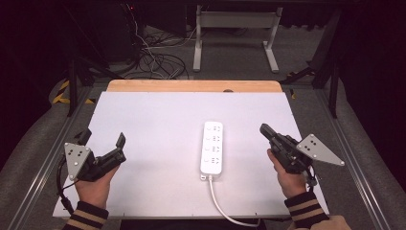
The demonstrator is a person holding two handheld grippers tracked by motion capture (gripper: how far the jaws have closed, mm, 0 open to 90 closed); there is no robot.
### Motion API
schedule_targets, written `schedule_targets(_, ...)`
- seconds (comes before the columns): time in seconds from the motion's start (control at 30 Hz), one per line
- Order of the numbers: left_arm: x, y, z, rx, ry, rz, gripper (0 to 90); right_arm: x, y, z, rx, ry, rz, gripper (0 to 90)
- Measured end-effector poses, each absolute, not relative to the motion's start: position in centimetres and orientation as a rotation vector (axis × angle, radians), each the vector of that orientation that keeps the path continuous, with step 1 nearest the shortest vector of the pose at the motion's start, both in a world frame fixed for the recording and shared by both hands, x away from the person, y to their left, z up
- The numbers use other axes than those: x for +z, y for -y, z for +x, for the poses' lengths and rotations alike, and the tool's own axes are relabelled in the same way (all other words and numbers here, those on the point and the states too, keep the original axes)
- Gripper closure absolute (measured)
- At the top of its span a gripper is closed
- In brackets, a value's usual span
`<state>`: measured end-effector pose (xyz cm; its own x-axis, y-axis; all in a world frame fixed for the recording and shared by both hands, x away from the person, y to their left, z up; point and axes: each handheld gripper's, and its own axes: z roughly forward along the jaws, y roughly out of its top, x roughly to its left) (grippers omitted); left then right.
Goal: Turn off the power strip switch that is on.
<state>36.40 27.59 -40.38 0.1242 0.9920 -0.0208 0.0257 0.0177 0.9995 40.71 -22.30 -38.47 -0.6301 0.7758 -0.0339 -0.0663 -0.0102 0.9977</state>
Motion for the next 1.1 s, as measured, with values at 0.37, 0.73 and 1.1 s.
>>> schedule_targets(0.37, -40.4, -27.6, 36.4, 1.089, -1.142, 1.270, 1.5, -39.4, 22.9, 41.8, 1.691, -1.534, 0.821, 25.9)
schedule_targets(0.73, -40.4, -27.6, 36.4, 1.082, -1.146, 1.268, 1.3, -39.6, 23.2, 42.5, 1.579, -1.452, 0.905, 1.0)
schedule_targets(1.1, -40.4, -27.5, 36.5, 1.077, -1.144, 1.275, 1.3, -39.8, 22.8, 42.7, 1.577, -1.512, 0.894, 2.9)
